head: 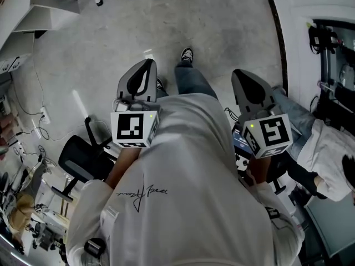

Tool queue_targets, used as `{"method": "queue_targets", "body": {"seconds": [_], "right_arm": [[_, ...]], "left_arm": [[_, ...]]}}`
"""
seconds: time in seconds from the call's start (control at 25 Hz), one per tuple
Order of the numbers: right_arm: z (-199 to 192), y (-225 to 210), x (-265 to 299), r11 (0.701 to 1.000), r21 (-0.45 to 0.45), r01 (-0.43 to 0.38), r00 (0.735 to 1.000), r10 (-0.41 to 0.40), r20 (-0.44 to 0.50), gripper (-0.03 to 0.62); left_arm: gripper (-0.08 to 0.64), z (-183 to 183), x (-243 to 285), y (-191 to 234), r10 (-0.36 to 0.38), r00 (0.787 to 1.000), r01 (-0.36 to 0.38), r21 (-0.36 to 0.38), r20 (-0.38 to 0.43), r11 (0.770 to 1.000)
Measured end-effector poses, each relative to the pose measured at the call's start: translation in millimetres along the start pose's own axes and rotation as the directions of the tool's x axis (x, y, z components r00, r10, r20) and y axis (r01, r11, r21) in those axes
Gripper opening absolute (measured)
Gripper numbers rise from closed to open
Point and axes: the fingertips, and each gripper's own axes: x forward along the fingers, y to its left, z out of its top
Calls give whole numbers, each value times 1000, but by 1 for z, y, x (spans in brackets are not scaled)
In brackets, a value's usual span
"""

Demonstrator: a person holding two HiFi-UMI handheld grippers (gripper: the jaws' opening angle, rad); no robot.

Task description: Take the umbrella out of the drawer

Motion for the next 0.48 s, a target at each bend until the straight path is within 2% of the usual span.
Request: {"method": "queue_targets", "body": {"seconds": [0.24, 0.48], "right_arm": [[19, -39, 29, 993, -105, -59, 998, 57, -15, 26], [33, -81, 53, 987, -89, -133, 991, 133, 0, 26]], "left_arm": [[18, 25, 48, 2, 63, 998, -63, 7, 7, 998], [18, 46, 91, -1, 128, 992, -128, 0, 20, 992]]}}
